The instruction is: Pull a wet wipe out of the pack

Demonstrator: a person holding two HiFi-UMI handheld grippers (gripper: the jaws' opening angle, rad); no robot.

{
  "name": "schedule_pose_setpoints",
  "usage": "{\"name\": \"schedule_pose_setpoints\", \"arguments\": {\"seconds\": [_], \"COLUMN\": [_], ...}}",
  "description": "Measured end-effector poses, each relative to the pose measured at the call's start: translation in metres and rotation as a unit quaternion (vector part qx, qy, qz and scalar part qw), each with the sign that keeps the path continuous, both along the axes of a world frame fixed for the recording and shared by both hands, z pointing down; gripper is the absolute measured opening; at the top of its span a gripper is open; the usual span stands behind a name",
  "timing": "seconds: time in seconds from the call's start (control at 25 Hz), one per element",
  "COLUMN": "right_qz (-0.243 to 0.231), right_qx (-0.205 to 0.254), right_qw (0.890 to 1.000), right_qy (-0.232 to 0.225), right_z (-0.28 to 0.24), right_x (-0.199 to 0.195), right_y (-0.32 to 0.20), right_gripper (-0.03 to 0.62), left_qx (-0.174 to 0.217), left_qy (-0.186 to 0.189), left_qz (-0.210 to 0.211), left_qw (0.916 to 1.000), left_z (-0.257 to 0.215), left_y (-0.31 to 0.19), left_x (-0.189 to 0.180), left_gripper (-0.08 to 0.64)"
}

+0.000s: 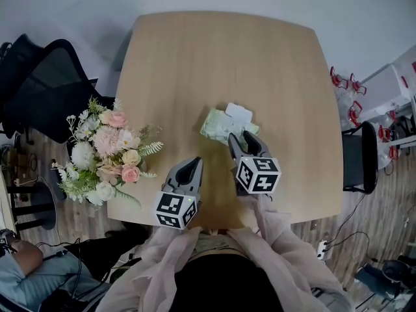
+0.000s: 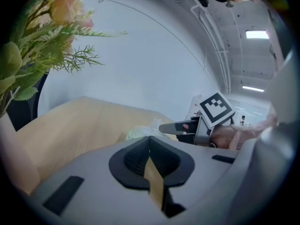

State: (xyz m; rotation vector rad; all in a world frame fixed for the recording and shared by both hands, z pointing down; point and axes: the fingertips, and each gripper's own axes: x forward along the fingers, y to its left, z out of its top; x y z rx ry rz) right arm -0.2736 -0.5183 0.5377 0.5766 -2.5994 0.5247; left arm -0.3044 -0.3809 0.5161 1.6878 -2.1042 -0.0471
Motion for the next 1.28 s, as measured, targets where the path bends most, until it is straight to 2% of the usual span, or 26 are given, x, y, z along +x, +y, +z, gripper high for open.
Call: {"name": "schedule_pose_setpoints", "arguments": {"seconds": [0.2, 0.36, 0.44, 1.28], "right_qz": [0.007, 0.024, 0.028, -0.002], "right_qx": [-0.007, -0.004, -0.002, 0.016], "right_qw": [1.0, 0.999, 0.999, 1.0], "right_qy": [0.016, 0.023, 0.022, 0.007], "right_z": [0.007, 0.009, 0.008, 0.005], "right_x": [-0.006, -0.004, -0.003, 0.012], "right_y": [-0.004, -0.011, -0.013, 0.002], "right_gripper": [0.171, 0.053, 0.029, 0.015], "left_qx": [0.003, 0.004, 0.003, 0.003], "left_qy": [0.005, 0.007, 0.009, -0.003], "left_qz": [-0.001, -0.001, -0.003, -0.014], "left_qw": [1.0, 1.0, 0.9999, 0.9999], "left_z": [0.0, 0.0, 0.001, 0.0], "left_y": [-0.002, -0.005, -0.006, -0.001], "left_x": [-0.005, -0.007, -0.008, 0.004], "left_gripper": [0.012, 0.012, 0.012, 0.012]}}
